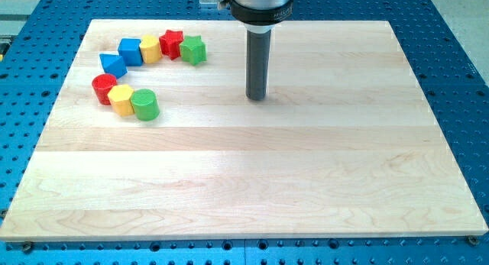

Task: Push the green circle slightly down

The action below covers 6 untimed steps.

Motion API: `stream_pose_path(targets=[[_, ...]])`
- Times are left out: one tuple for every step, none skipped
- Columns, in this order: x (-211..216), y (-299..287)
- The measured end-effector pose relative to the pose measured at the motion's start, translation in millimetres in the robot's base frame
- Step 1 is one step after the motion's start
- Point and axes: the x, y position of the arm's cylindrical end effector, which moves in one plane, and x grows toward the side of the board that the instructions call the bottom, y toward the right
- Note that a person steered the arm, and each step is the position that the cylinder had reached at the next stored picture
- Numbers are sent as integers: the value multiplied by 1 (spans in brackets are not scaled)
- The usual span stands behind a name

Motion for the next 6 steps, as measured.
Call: stream_pose_path(targets=[[0,0],[1,6],[12,7],[37,-62],[60,-113],[41,-119]])
